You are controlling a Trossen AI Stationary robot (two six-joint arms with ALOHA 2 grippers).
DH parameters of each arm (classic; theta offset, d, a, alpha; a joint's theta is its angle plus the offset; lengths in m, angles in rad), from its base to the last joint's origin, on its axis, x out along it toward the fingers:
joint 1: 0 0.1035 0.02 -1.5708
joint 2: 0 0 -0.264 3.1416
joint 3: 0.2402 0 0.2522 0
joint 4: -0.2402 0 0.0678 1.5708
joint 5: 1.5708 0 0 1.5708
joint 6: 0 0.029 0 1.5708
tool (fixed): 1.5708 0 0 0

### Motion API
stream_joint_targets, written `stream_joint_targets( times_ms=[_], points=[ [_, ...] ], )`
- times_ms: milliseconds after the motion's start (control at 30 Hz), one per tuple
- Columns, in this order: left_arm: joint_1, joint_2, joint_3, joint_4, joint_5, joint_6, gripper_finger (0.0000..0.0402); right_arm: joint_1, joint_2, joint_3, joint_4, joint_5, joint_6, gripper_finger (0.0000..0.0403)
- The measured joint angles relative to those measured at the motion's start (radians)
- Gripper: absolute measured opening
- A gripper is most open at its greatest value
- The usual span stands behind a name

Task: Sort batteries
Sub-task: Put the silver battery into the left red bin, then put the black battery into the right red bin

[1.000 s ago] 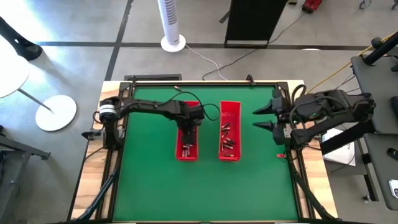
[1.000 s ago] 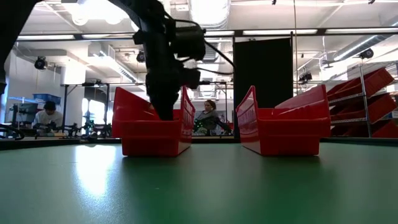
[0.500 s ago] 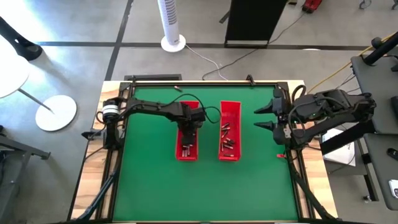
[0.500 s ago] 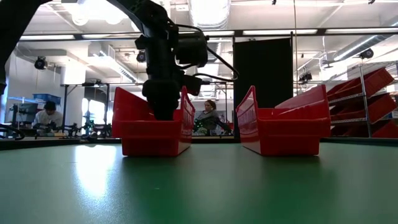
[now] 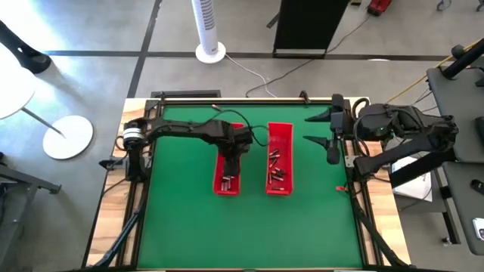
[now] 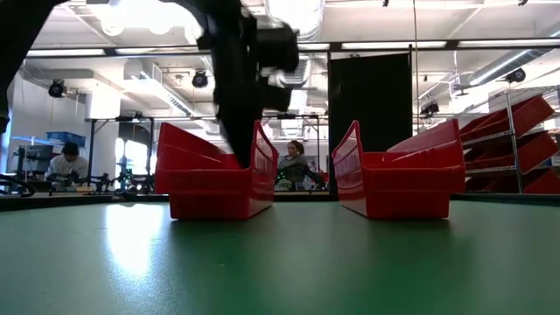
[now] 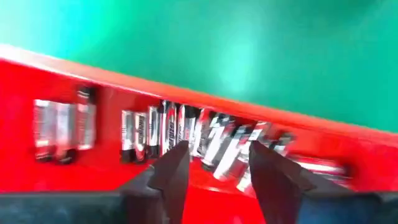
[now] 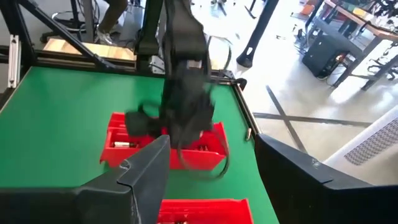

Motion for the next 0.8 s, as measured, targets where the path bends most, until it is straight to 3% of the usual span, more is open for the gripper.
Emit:
stream_joint_targets(
  times_ms=[200, 333, 500, 700, 800],
  points=[
    [0.0, -0.124, 0.203, -0.217, -0.003, -0.09, 0.0186, -0.001, 0.013, 0.0, -0.001, 0.001, -0.003, 0.025],
    [0.026, -0.253, 0.241, -0.32, -0.15, -0.179, 0.0201, -0.001, 0.04, 0.0, 0.0, 0.001, -0.003, 0.0263],
    [0.169, -0.438, 0.116, -0.315, -0.42, -0.377, 0.0205, -0.006, 0.087, 0.0, 0.0, 0.001, 0.019, 0.0274],
    [0.501, -0.523, -0.095, -0.265, -0.426, -0.625, 0.0206, -0.024, 0.13, 0.0, 0.021, 0.001, 0.023, 0.0281],
    [0.627, -0.505, -0.177, -0.218, -0.367, -0.634, 0.0206, -0.037, 0.133, 0.005, 0.02, 0.001, 0.036, 0.0281]
  ],
)
